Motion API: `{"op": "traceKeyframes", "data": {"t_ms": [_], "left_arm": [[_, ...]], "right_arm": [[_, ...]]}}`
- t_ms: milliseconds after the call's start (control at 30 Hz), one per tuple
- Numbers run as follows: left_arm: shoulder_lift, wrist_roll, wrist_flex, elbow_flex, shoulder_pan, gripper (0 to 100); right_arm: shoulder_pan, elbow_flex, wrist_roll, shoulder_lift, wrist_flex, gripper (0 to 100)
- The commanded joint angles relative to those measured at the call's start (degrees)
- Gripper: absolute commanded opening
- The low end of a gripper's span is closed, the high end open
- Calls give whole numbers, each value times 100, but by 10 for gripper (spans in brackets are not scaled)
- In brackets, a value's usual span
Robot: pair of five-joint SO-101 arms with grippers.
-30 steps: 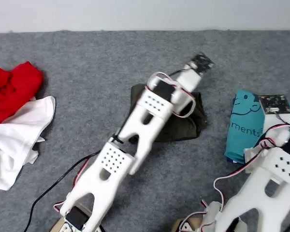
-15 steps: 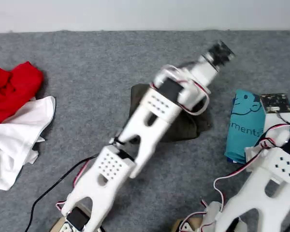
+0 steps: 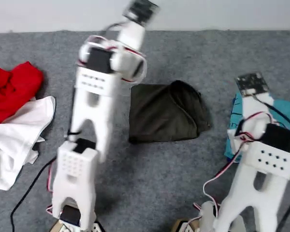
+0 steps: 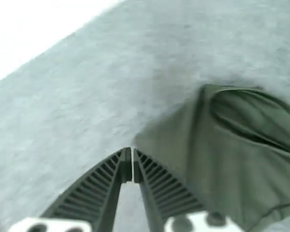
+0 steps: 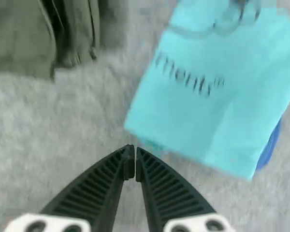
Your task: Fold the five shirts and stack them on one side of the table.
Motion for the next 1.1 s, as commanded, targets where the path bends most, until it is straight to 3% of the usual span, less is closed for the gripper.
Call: {"op": "traceKeyframes", "data": {"t_ms": [0,267,600,1067], "left_arm": [[-1029,-35,149,866,-527,18],[-3138,-290,123,3275,-1380,15],[-4923,-299,114,5174,-2224,15],[-5943,-316,105,6809,-2655,15]], "right_arm": [[-585,-360,-255,-136,-382,9],[-1613,-607,-879,356,-567,9],[-2229,-2066,-1908,2545,-708,9],[-3415,-3411,-1908,4497,-2018,9]]}}
